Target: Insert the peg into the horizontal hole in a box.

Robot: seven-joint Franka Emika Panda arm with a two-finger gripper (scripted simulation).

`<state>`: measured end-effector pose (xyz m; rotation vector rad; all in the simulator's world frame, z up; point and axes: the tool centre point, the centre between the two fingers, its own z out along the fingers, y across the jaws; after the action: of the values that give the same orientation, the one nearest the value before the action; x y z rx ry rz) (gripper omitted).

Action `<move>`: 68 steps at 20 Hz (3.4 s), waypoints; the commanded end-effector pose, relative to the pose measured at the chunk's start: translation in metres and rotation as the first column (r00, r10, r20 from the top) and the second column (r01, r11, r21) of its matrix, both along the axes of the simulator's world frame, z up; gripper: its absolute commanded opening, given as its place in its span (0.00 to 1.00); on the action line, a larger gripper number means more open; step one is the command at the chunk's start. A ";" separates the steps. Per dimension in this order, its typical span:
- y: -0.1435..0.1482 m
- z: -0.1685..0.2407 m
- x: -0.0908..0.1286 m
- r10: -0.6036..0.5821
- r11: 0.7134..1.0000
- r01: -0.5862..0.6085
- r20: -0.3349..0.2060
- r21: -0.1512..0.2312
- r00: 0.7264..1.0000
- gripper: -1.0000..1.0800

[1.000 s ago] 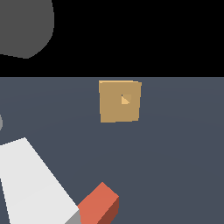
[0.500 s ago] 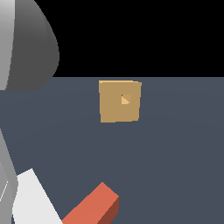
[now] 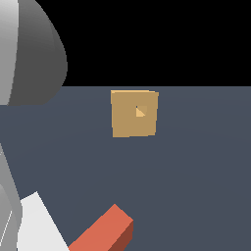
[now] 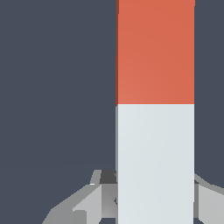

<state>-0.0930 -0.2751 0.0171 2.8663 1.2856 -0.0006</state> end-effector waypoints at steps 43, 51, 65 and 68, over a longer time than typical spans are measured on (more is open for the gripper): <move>0.295 0.085 0.172 0.755 0.656 -0.755 0.000 0.000 0.656 0.00; 0.295 0.085 0.171 0.758 0.652 -0.758 -0.001 0.001 0.652 0.00; 0.372 0.086 0.159 0.759 0.651 -0.759 0.000 0.000 0.651 0.00; 0.385 0.086 0.158 0.759 0.651 -0.759 0.000 0.000 0.651 0.00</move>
<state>0.0648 0.1036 0.1021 2.0666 2.3678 -0.0025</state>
